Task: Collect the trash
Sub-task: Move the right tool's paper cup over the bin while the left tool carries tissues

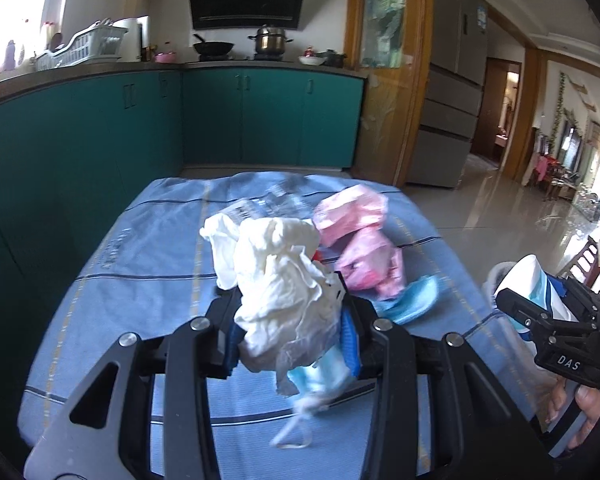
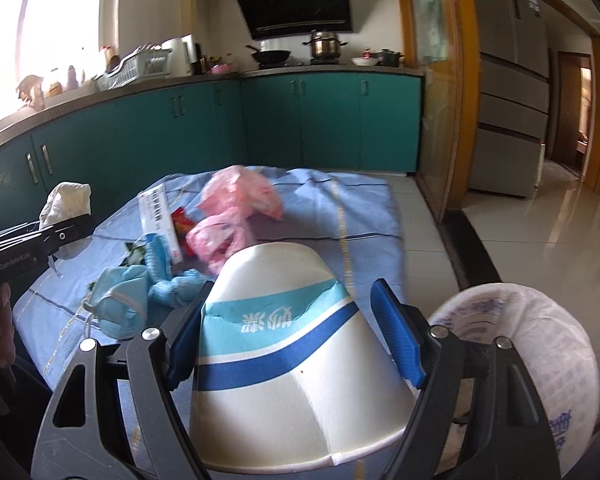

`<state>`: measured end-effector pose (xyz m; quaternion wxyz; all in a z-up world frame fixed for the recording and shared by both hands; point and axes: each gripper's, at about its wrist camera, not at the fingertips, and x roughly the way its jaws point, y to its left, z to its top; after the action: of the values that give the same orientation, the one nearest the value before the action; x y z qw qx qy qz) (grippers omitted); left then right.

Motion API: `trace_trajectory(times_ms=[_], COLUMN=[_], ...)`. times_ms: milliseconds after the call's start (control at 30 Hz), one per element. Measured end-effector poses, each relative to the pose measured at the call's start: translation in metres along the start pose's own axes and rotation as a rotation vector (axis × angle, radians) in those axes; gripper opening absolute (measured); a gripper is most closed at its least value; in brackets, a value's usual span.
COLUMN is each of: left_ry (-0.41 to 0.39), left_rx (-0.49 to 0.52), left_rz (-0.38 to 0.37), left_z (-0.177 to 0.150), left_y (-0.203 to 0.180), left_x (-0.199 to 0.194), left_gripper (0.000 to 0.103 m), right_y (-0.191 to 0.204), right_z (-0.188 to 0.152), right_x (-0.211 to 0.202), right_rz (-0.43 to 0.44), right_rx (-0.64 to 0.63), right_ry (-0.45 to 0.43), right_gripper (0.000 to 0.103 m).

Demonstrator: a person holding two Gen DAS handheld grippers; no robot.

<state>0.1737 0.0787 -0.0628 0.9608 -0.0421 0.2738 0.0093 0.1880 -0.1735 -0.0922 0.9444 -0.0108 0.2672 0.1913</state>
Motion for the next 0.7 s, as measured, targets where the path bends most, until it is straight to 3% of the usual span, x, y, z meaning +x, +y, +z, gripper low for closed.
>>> trace_trajectory(times_ms=[167,400,567,700], left_ry=[0.027,0.083,0.138,0.124], left_rx=[0.059,0.192,0.295,0.358], left_rz=[-0.078,-0.223,-0.316,-0.365], left_z=[-0.005,-0.020,-0.046,-0.055], left_y=[-0.046,-0.134,-0.206,-0.252], left_x=[0.009,0.023,0.037,0.044], left_gripper=[0.040,0.041,0.041,0.041], right_y=[-0.057,-0.147,-0.183,-0.194], right_z=[-0.009,-0.047,-0.070,-0.073], right_x=[-0.031,-0.053,-0.060,-0.061], right_rz=[-0.130,-0.307,-0.338,-0.338], right_rx=[0.089,0.273,0.387,0.447], right_ry=[-0.033,0.048,0.082,0.086], right_gripper=[0.077,0.077,0.077,0.077])
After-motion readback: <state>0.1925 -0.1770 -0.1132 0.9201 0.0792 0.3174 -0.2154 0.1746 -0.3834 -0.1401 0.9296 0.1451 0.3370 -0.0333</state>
